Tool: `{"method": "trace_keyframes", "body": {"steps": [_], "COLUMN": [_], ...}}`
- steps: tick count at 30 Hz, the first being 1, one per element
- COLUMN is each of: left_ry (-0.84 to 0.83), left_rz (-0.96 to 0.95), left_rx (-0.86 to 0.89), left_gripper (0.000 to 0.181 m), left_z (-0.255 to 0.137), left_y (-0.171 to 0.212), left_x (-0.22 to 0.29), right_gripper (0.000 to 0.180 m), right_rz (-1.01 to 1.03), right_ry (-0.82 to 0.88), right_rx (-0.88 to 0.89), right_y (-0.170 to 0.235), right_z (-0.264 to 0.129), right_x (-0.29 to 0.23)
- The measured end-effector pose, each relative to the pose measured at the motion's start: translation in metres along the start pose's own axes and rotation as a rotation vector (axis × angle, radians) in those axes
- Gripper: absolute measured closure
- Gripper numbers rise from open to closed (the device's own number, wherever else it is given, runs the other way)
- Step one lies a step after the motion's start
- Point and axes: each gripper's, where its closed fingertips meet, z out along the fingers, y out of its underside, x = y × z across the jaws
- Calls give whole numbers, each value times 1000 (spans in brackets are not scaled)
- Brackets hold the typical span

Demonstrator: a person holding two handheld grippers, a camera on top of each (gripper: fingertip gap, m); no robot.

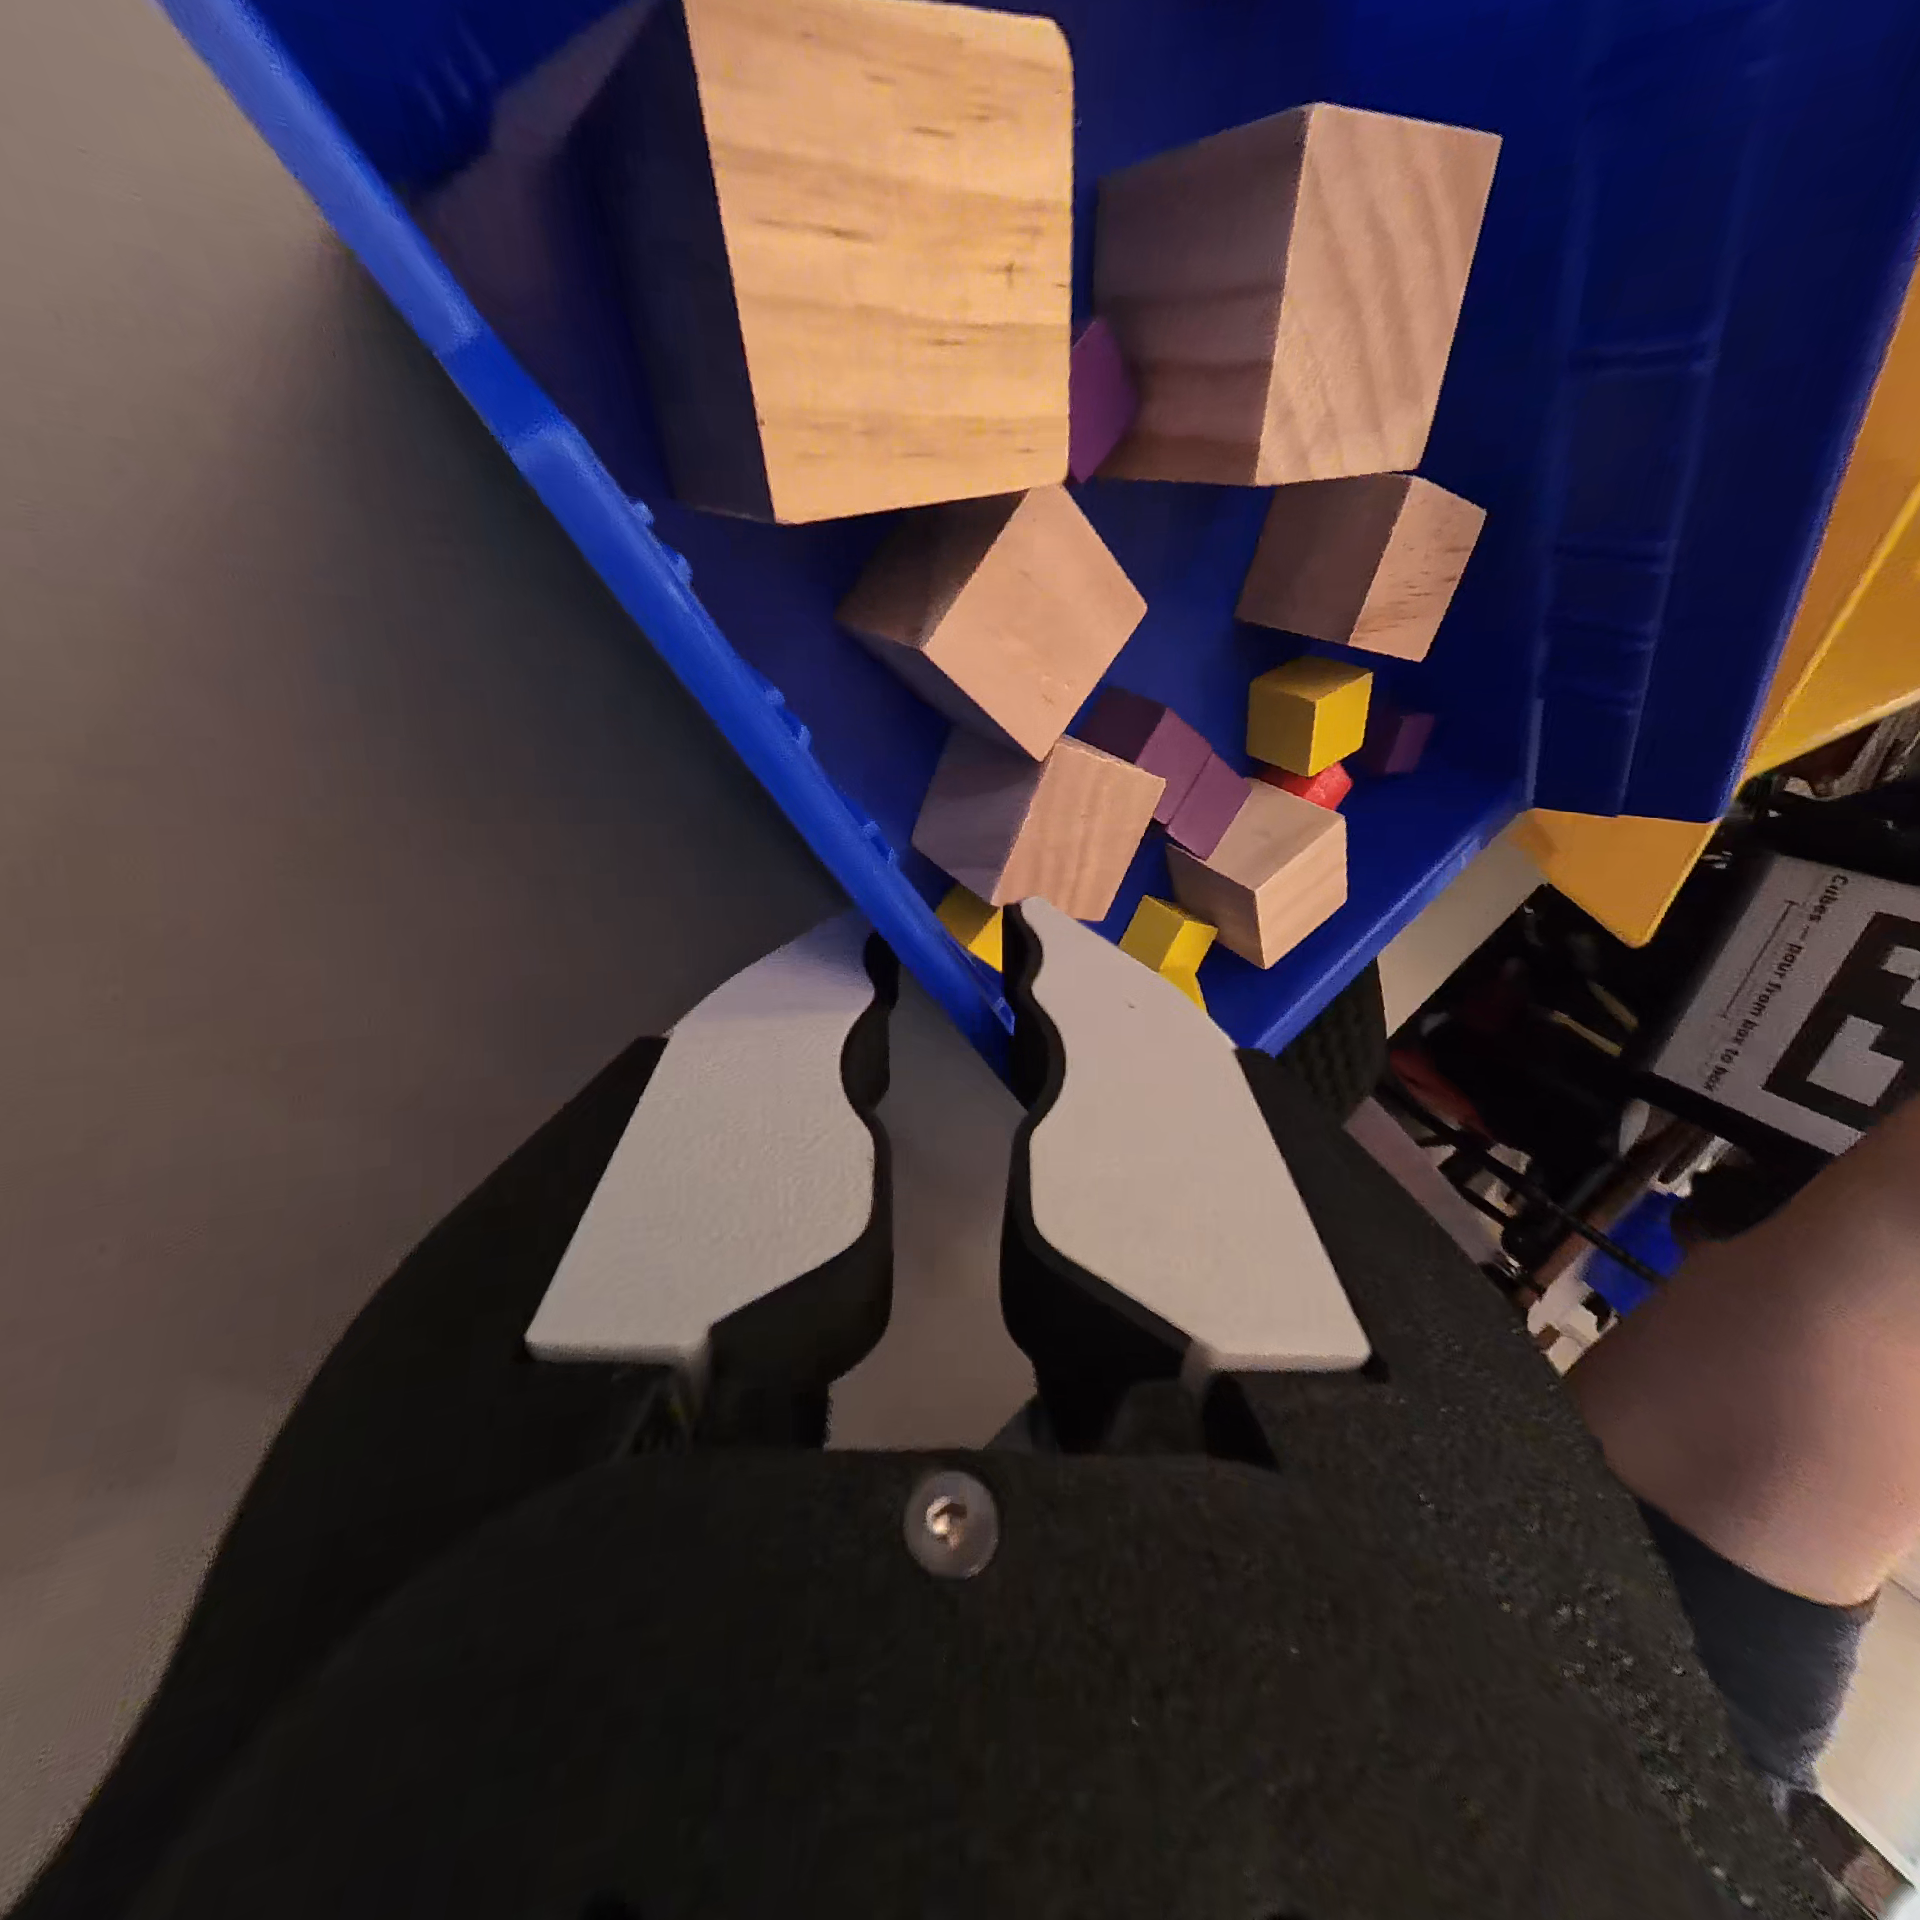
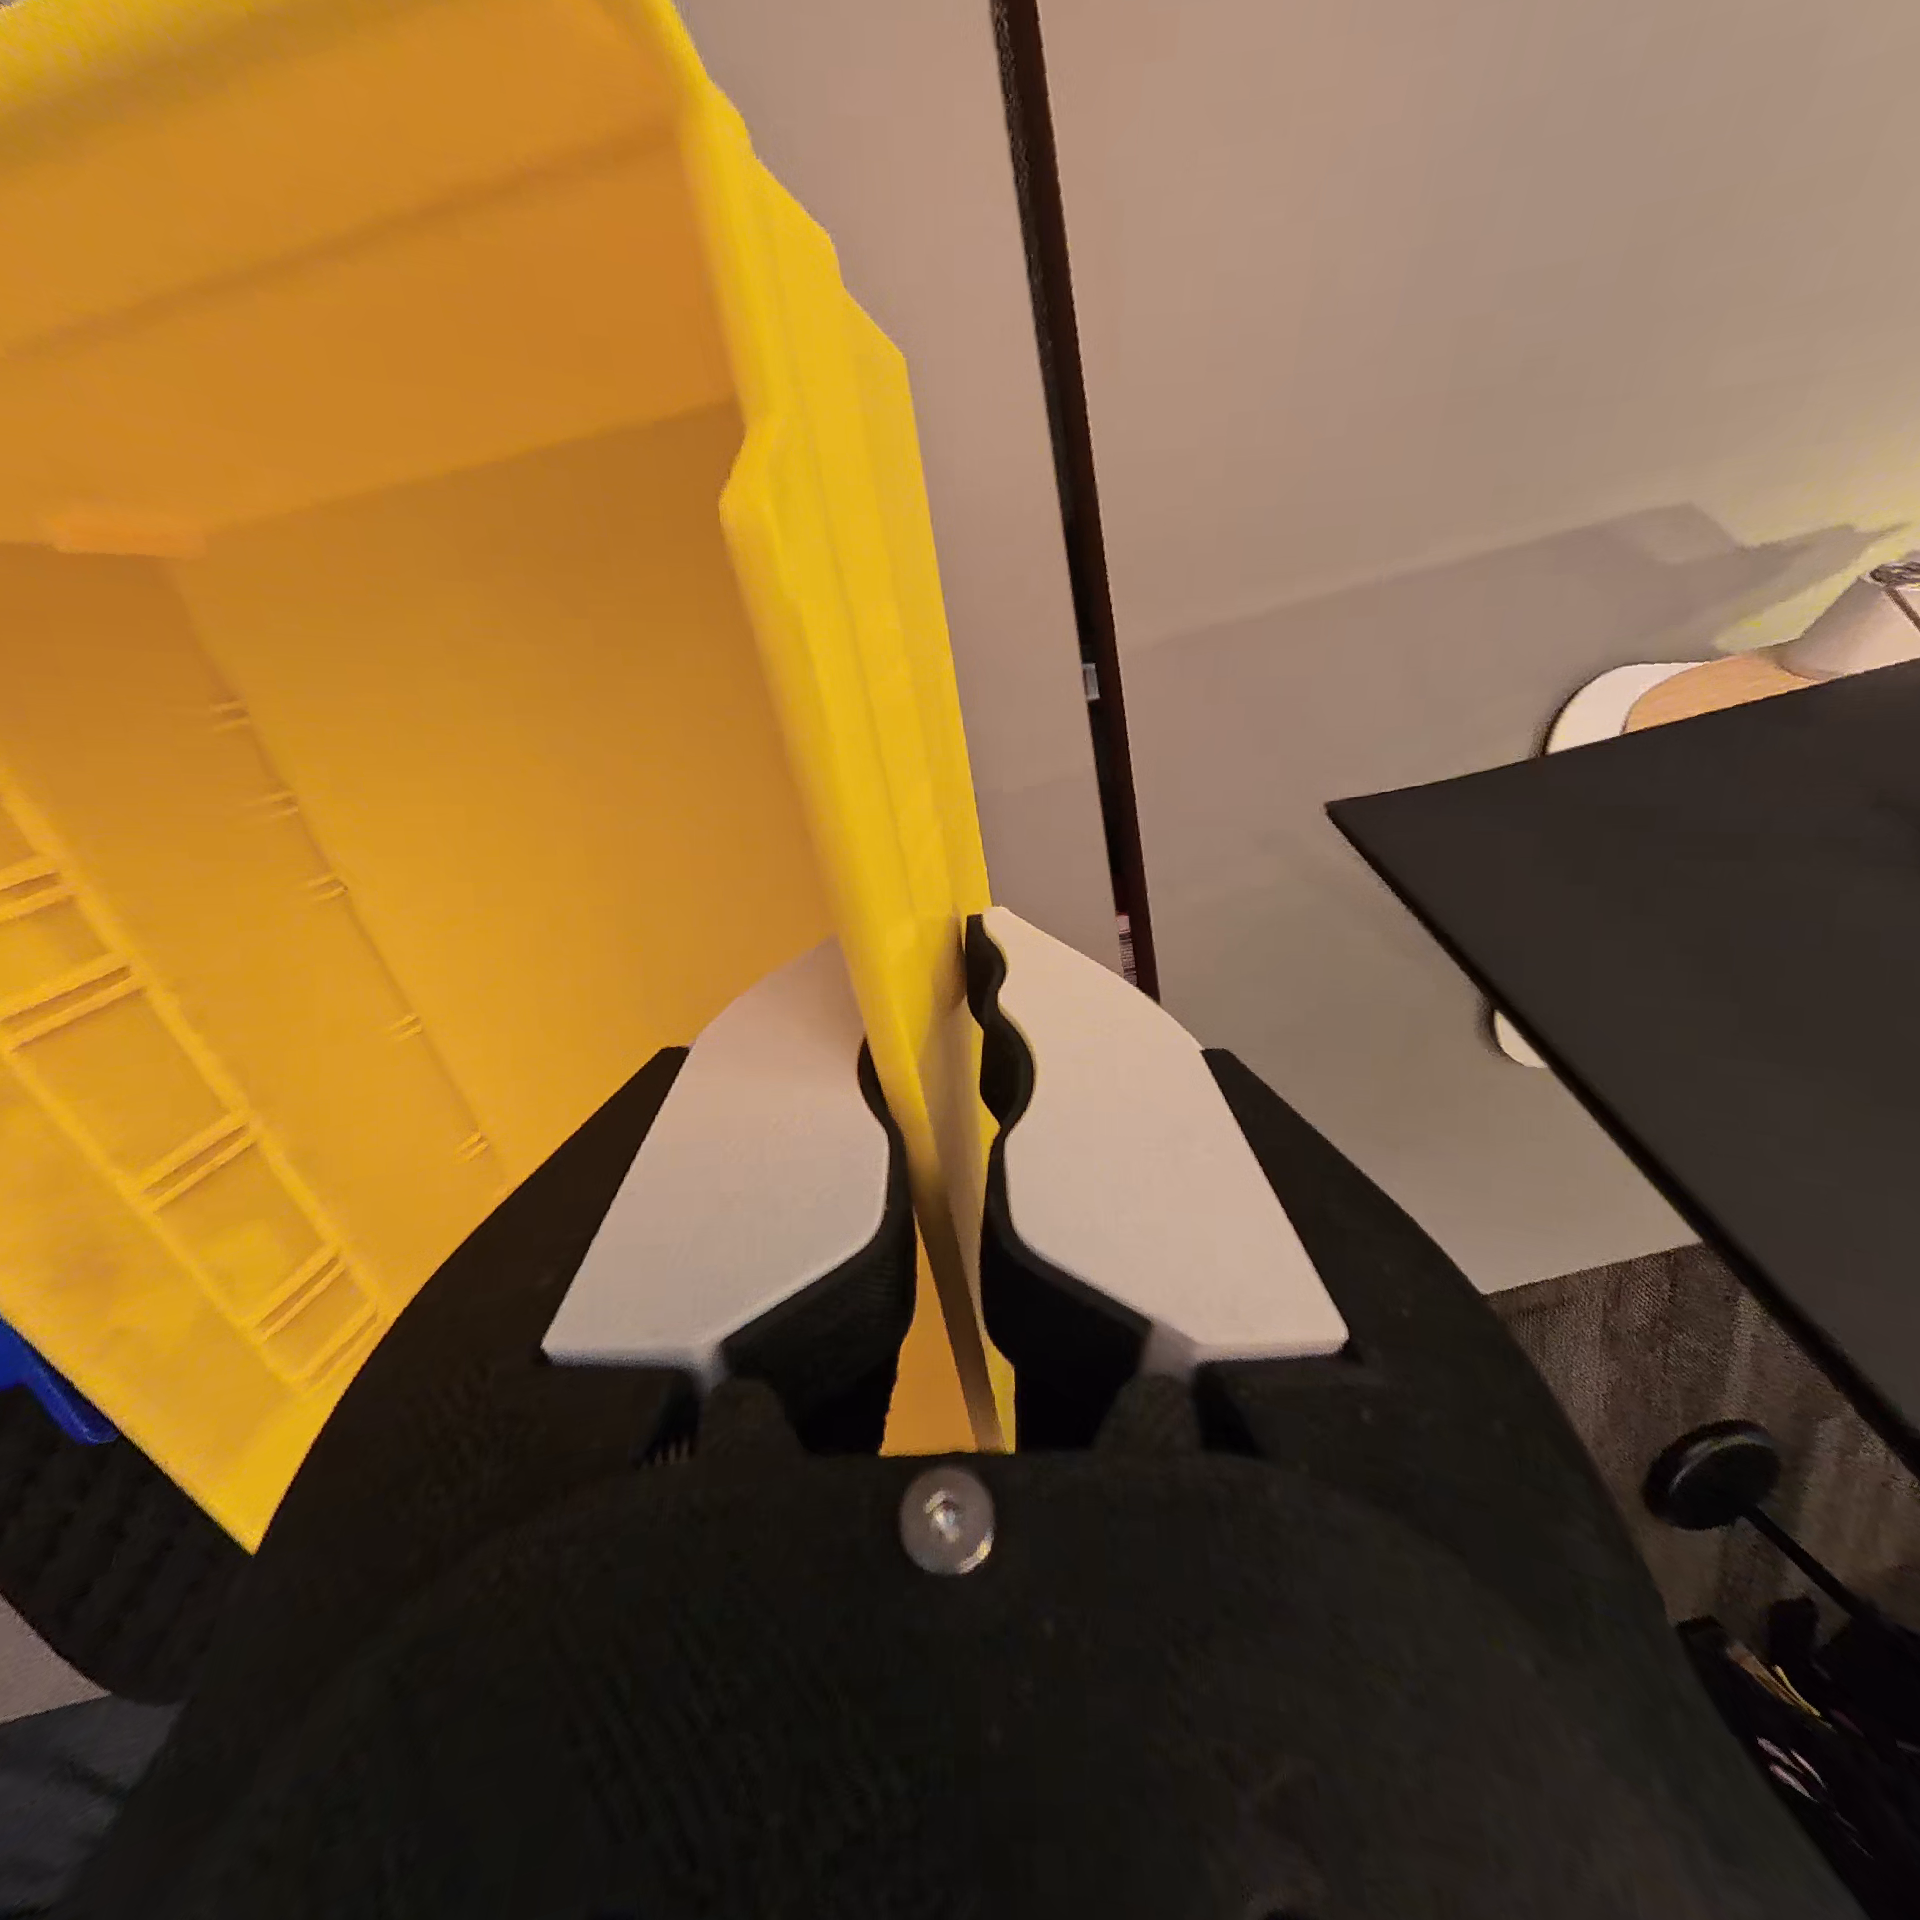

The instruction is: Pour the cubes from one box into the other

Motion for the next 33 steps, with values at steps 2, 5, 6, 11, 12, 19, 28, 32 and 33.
{"method": "trace_keyframes", "body": {"steps": [2,5,6,11,12,19,28,32,33], "left_ry": [-9,-34,-40,-84,-103,-208,-283,-253,-246], "left_rz": [-9,-15,-19,-47,-43,-72,-129,-159,-165], "left_rx": [-19,-51,-62,-80,-79,-31,27,54,61], "left_gripper": [163,165,165,167,168,171,172,171,171], "left_z": [-1,-5,-7,-25,-31,-76,-132,-148,-151], "left_y": [2,6,8,21,24,54,107,130,136], "left_x": [-1,-8,-11,-42,-50,-124,-216,-241,-246], "right_gripper": [172,172,172,171,171,172,174,174,174], "right_rz": [-7,-18,-24,-1,2,77,76,50,49], "right_ry": [0,5,6,-16,-35,-117,-256,-345,-366], "right_rx": [-8,-10,-12,-17,-20,-54,-64,-81,-84], "right_y": [-1,-4,-5,-13,-15,-30,-49,-51,-52], "right_z": [1,0,0,0,2,18,50,66,68], "right_x": [-5,-11,-12,-24,-28,-49,-113,-155,-165]}}
